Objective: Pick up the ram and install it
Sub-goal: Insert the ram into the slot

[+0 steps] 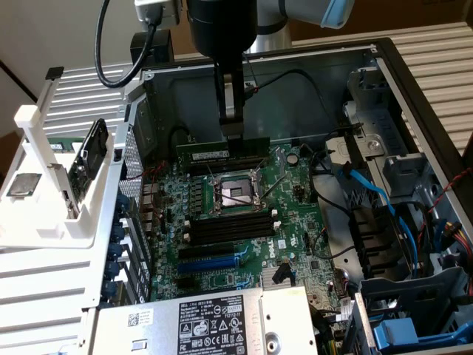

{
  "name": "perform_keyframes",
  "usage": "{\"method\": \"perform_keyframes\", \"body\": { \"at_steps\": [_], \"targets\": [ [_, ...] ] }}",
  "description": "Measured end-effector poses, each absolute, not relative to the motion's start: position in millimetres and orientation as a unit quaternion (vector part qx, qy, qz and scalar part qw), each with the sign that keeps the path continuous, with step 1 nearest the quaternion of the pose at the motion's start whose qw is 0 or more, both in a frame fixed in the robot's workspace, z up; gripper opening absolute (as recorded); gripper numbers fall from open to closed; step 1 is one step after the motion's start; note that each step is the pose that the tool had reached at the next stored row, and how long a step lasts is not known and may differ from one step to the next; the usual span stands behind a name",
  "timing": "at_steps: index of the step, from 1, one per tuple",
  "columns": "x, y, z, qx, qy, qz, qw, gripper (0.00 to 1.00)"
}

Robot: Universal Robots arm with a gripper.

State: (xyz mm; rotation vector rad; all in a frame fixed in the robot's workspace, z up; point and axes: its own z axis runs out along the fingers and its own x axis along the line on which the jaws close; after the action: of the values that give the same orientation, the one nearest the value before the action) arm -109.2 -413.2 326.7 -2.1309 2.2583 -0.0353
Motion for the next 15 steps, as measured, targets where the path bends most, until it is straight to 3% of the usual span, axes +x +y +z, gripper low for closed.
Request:
{"method": "perform_keyframes", "body": {
  "at_steps": [4,8,15],
  "targets": [
    [-109.1,-411.9,326.4,-0.686,0.727,-0.014,0.016,0.13],
    [-109.1,-404.1,326.1,-0.687,0.726,-0.037,-0.006,0.13],
    [-109.1,-404.9,325.8,-0.689,0.725,-0.027,0.004,0.13]
  ]
}}
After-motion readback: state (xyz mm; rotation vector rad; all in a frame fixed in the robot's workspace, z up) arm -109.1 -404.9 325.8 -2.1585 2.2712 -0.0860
